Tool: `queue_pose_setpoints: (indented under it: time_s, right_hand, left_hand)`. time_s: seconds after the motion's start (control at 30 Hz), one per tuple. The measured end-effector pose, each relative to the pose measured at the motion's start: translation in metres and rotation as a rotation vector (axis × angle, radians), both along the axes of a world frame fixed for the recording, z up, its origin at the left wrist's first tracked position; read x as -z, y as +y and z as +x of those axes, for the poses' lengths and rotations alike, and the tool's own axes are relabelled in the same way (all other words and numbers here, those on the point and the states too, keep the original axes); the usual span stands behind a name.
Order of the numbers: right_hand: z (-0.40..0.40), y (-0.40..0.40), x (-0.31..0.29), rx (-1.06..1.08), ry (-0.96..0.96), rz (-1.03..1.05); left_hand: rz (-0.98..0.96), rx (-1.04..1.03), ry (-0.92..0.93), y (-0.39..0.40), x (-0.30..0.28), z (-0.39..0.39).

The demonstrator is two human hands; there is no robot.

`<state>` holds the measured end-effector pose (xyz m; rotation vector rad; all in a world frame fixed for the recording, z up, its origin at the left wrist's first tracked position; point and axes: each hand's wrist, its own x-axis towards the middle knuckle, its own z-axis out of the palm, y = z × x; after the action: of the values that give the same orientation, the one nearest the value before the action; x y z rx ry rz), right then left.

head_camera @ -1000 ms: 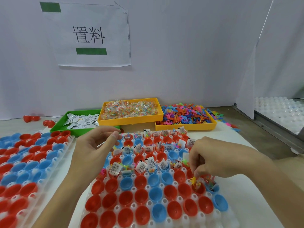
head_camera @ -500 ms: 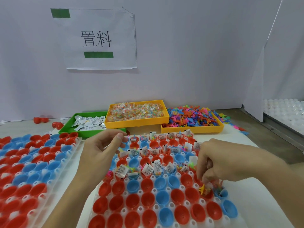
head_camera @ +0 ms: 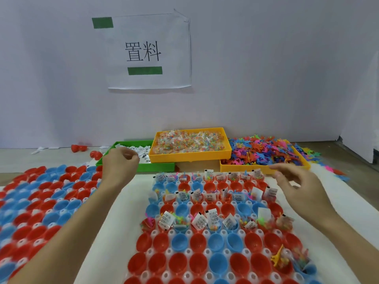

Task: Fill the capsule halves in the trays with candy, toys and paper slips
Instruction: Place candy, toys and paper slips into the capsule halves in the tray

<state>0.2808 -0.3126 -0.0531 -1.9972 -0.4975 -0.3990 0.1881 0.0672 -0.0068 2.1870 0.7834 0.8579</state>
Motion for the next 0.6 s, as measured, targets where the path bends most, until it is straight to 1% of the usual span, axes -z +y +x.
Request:
queue_pose_setpoints:
  time_s: [0.13, 0.3, 0.37, 0.53, 0.6]
  right_hand:
    - [0.005, -0.004, 0.024, 0.096, 0.001, 0.068]
    - [0.01, -0.005, 0.027, 0.121, 0.028, 0.097]
    - [0.009, -0.004, 0.027, 0.113, 0.024, 0.089]
    - [0.009, -0.004, 0.028, 0.112, 0.035, 0.097]
    - [0.009, -0.004, 0.028, 0.113, 0.043, 0.108]
  left_hand:
    - [0.145, 0.005, 0.191, 0.026, -0.005, 0.038]
    - [0.189, 0.079, 0.523, 0.044, -0.005, 0.069]
    - [0.194, 0.092, 0.62, 0.047, -0.001, 0.076]
    - [0.161, 0.028, 0.624, 0.05, 0.006, 0.086]
    - [0.154, 0.024, 0.577, 0.049, 0.006, 0.088]
